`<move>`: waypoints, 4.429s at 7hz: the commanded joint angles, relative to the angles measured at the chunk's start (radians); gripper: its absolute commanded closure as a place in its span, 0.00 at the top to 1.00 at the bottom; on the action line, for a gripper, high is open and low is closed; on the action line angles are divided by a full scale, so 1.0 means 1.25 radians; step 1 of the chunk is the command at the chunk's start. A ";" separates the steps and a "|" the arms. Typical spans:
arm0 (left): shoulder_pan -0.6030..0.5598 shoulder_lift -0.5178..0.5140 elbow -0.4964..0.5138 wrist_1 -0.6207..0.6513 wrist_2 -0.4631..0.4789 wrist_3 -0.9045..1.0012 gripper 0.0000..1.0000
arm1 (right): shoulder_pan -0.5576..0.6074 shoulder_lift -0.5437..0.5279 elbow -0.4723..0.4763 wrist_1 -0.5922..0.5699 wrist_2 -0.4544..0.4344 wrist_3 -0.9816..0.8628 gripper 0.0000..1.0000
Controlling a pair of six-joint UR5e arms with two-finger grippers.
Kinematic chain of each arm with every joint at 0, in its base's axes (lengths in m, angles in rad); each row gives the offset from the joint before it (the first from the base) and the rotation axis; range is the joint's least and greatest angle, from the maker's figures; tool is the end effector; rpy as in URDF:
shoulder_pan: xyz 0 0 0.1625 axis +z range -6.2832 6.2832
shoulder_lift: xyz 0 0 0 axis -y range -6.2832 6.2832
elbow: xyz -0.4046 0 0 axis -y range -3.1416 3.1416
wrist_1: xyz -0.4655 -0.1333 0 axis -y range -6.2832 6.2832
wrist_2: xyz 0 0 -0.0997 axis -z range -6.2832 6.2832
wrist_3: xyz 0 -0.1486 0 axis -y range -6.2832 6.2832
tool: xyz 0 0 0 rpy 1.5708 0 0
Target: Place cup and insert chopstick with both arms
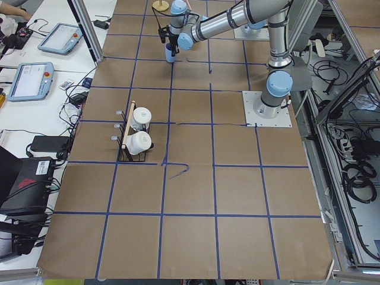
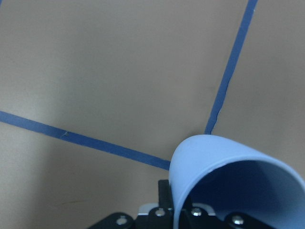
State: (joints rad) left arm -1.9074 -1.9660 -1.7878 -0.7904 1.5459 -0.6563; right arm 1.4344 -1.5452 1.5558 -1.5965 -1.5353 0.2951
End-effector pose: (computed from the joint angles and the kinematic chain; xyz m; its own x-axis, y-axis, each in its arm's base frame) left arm -0.3473 -0.5776 0.1386 -0.9452 -0.3031 0.1216 -0.3170 0.9411 -0.1176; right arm 0.0587 -0.5912 0.4150 -0.9078 0.4176 -0.0383 0.4181 0.9084 -0.0041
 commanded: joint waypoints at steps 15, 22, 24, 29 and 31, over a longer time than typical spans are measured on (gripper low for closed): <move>0.251 0.336 0.207 -0.567 0.022 0.477 1.00 | 0.416 0.159 -0.064 -0.425 -0.105 0.058 0.00; 0.264 0.350 0.203 -0.587 0.032 0.513 1.00 | 0.416 0.177 -0.041 -0.452 -0.103 0.076 0.21; 0.261 0.353 0.202 -0.611 0.032 0.512 1.00 | 0.416 0.178 -0.043 -0.488 -0.112 0.076 1.00; 0.268 0.352 0.198 -0.612 0.032 0.515 1.00 | 0.297 0.128 -0.109 -0.185 -0.039 -0.019 1.00; 0.275 0.348 0.204 -0.612 0.030 0.515 1.00 | 0.171 0.094 -0.111 -0.029 -0.021 -0.147 1.00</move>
State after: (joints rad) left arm -1.5683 -1.5299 -1.5352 -1.5554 1.5831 -0.0127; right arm 1.7482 -1.4005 1.4198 -1.7604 -1.5763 0.2116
